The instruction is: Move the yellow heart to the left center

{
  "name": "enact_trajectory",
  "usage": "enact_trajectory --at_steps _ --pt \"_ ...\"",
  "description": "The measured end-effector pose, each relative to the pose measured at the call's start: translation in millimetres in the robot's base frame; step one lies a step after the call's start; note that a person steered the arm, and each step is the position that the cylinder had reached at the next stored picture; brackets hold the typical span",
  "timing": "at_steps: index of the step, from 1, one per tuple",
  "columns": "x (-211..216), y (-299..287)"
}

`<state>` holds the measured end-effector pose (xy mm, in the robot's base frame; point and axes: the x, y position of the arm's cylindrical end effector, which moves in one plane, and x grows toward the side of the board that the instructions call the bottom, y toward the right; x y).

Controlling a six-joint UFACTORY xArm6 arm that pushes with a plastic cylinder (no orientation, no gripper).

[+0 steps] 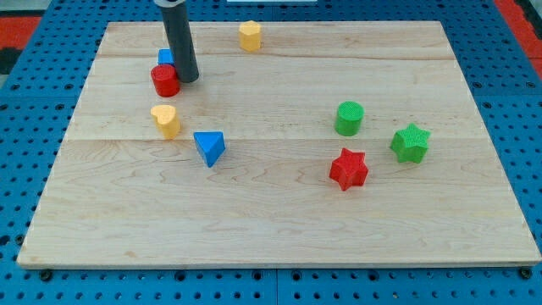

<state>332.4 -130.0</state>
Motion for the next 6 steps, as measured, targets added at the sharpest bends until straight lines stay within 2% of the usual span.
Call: enact_trajectory --at_steps 1,2,3,5,6 --pt "8 -15" --pt "44 19" --pt "101 44" --pt "46 -47" --pt "71 -19"
